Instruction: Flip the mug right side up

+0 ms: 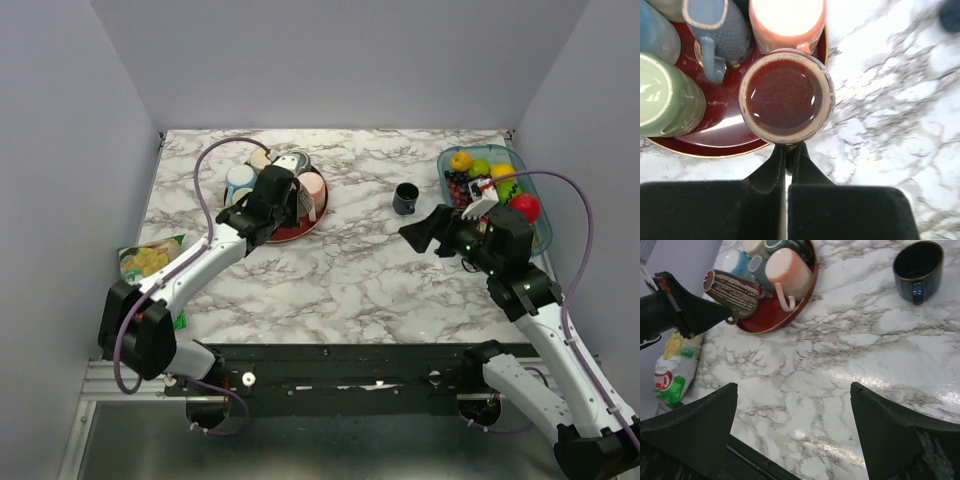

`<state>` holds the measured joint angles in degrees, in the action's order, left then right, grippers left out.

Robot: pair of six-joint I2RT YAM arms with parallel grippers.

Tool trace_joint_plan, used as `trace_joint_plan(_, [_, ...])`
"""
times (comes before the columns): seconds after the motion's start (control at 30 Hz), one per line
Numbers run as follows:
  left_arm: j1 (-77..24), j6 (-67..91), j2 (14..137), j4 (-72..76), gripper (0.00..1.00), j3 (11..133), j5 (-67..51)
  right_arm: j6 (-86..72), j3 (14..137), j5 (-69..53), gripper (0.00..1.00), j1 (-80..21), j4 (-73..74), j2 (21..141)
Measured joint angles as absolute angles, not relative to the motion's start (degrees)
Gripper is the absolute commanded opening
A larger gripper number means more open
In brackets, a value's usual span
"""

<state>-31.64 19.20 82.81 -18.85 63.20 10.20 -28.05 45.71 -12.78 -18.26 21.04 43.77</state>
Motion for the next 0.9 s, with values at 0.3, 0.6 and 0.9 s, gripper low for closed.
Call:
trace_joint_plan(0.3, [-31.4,30.1,68.5,-15.7,0.0,64.1,-5.2,-36.4,42.2,-27.6,1.0,-19.9,3.5,41.1])
trace_joint_plan(0.6, [-33.0,49.6,59.6,11.8,0.0,57.7,-20.7,-44.9,45.3,-33.9,0.93,-27.1,-14.6,47.1])
trace_joint_plan(0.9, [-36.9,60.0,60.0,28.3,0.0,56.2,-25.8,-50.5,51.7,-36.8,0.73,-29.3,-26.2,53.8])
